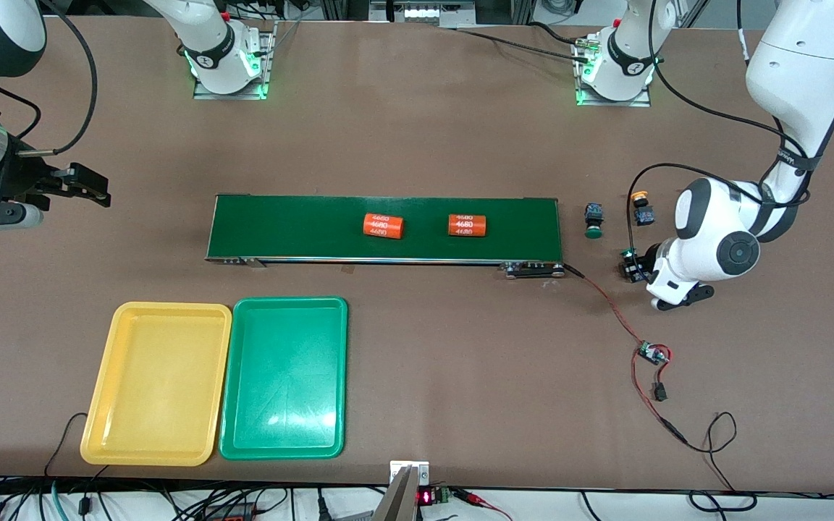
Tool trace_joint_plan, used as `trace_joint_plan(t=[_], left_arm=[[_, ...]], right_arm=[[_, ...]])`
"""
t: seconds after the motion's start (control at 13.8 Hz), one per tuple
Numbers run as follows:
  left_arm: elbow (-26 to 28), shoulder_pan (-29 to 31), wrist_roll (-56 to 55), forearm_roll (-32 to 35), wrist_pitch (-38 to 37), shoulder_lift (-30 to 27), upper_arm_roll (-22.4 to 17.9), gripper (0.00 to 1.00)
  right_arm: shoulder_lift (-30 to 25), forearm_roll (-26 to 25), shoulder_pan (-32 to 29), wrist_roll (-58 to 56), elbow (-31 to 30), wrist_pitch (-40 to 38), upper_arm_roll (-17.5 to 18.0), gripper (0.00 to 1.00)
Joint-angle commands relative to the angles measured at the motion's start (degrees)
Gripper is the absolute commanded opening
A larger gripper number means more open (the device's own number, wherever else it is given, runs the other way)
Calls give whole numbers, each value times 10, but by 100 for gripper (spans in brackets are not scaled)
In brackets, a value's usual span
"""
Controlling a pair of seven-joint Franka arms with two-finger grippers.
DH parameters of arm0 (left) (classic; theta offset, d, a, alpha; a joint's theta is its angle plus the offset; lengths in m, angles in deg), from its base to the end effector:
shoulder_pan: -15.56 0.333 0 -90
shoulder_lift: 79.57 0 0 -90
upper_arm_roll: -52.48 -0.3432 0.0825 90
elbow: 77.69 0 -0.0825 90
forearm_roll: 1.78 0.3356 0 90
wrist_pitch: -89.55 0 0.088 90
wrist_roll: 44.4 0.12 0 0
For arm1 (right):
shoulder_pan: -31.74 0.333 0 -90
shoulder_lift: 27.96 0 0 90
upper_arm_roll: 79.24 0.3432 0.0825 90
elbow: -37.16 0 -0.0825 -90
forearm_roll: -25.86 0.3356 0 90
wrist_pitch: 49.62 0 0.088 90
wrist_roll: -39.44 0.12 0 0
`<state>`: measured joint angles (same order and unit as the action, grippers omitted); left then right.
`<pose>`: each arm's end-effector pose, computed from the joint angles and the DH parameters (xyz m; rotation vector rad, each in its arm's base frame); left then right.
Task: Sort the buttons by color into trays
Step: 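Reach and grasp a blue push button with the left gripper, then carry the push button with the left gripper onto the belt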
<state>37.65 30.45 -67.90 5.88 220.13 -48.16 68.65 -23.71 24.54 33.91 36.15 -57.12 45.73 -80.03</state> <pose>0.5559 -0.0026 0.2183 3.0738 0.4771 -0.4094 0.5329 0.0105 0.5763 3.1146 0.1314 -0.0871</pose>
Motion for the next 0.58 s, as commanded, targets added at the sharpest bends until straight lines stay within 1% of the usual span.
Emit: trace_joint_plan(t=[0.0,0.14,0.29,0.36,0.51], left_arm=[[-1,-8,27,-12,-9,-28,3,0],[4,-39,64,-15,-11,-64,8,0],[4,-93,68,-15,-51,-99,18,0],[4,-114,67,-15,-55,-113,27,0],[3,-144,57,-20,-56,-124,61,0]], right_arm=[[4,0,-4,-8,11,-7,4,100],[5,0,-4,-8,11,-6,4,100],[5,0,-4,-8,11,-5,4,100],[5,0,-4,-8,11,-6,4,100],[5,0,-4,-9,11,-5,4,100]])
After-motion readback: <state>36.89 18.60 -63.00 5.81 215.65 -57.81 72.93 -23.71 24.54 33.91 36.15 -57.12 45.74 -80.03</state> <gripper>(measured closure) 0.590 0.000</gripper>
